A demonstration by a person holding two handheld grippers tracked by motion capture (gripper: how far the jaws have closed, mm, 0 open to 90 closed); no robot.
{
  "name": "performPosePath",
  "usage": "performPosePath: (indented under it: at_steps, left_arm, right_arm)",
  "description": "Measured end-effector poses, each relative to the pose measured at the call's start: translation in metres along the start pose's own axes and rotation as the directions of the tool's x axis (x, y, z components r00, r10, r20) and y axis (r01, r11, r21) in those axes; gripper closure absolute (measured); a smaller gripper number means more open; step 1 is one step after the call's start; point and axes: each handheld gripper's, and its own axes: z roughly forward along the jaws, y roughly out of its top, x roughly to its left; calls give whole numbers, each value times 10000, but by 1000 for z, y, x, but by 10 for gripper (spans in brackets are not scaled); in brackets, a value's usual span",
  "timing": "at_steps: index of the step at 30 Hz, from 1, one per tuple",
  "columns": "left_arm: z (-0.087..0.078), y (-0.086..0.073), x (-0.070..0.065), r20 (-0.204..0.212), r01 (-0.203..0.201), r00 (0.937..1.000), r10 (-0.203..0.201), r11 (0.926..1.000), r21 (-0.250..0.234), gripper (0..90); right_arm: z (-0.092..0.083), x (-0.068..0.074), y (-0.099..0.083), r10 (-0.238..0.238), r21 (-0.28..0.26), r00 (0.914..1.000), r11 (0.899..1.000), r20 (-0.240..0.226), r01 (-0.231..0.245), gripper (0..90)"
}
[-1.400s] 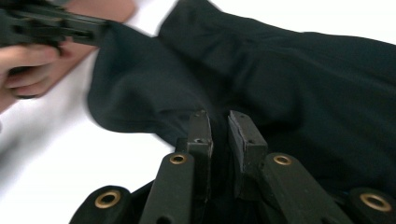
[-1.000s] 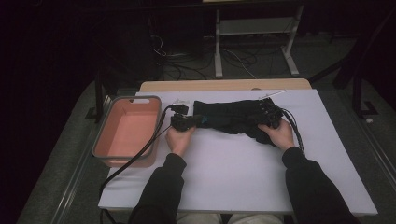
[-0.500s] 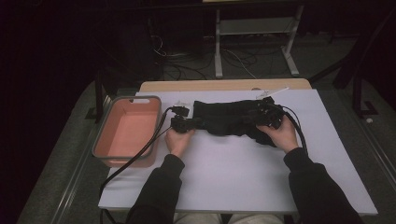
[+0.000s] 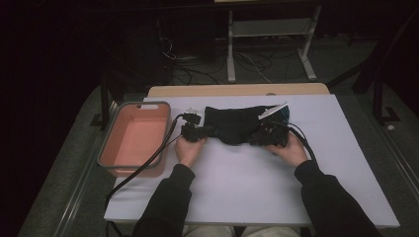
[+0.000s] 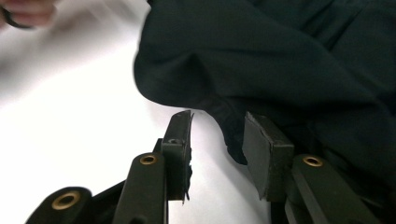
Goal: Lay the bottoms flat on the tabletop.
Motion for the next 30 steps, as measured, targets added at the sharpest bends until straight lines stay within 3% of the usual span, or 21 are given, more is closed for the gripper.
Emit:
performPosePath:
  at_steps: [4, 7, 12, 17, 20, 23, 26, 30]
  left_arm:
    - [-1, 1, -1, 80, 62, 9999, -62, 10000, -46, 844]
    - [-2, 2, -2, 174, 102, 9998, -100, 9999, -109, 843]
    - [-2, 2, -1, 203, 165, 9997, -163, 9998, -144, 843]
    - [-3, 3, 0, 226, 249, 9994, -244, 9995, -213, 841]
    - [-3, 4, 0, 284, 308, 9991, -300, 9992, -260, 838]
    - [-2, 4, 0, 431, 400, 9983, -385, 9987, -330, 838]
    - [-3, 4, -1, 568, 446, 9975, -428, 9986, -301, 833]
    - [-3, 3, -2, 692, 446, 9967, -428, 9987, -248, 828]
  right_arm:
    - [5, -7, 0, -75, -144, 9959, 9999, 902, 88, 585]
    - [3, -15, -2, 242, -425, 9963, 9989, 820, -208, 577]
    - [6, -24, -7, 204, -408, 9982, 9990, 572, -180, 541]
    - [10, -19, -7, -314, -365, 9957, 9987, 877, 347, 527]
    - [10, -19, -7, -677, -264, 9900, 9971, 1237, 715, 657]
    - [5, -29, -8, -100, -437, 9958, 9989, 907, 140, 797]
    - [-2, -36, -9, 463, -582, 9976, 9974, 507, -433, 816]
    - [-16, -38, -6, 836, -866, 9965, 9928, 42, -829, 818]
